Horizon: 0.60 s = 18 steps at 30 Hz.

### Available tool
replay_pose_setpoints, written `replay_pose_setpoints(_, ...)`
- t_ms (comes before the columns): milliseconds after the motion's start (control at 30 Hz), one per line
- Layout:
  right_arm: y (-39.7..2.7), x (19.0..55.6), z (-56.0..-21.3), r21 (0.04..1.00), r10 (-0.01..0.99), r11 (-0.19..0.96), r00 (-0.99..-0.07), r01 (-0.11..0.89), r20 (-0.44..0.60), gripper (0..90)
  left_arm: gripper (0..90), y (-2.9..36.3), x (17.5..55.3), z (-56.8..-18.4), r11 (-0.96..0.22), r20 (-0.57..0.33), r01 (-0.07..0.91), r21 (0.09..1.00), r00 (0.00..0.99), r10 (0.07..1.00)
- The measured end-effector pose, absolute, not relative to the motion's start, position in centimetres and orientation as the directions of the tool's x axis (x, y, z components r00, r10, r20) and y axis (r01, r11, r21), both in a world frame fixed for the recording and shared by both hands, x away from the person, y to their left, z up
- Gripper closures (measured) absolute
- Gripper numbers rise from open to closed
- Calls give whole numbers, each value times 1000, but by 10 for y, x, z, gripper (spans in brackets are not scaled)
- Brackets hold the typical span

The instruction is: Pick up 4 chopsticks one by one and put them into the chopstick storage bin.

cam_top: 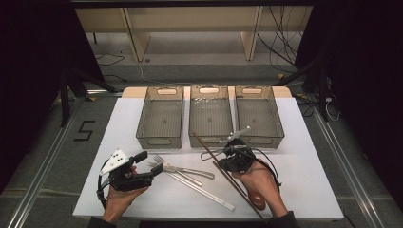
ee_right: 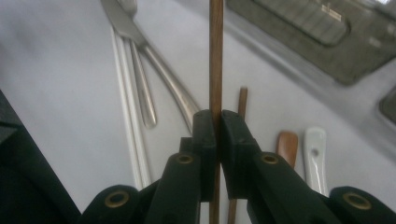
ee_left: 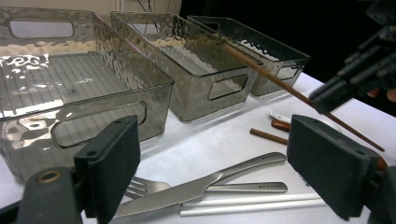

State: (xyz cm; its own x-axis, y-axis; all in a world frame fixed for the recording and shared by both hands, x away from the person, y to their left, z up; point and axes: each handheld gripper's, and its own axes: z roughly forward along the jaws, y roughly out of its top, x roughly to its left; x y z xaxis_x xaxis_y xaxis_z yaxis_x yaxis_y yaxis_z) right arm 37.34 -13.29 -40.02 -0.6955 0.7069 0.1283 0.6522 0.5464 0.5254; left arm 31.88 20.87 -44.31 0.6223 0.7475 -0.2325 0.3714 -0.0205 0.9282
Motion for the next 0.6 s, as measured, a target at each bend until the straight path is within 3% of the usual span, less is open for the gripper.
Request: replay_pose_setpoints(600, -91, 422, -371, 591, 690, 524, -712, 613, 127, 854, 170, 209, 319, -443, -15, -238, 373, 928, 624, 745)
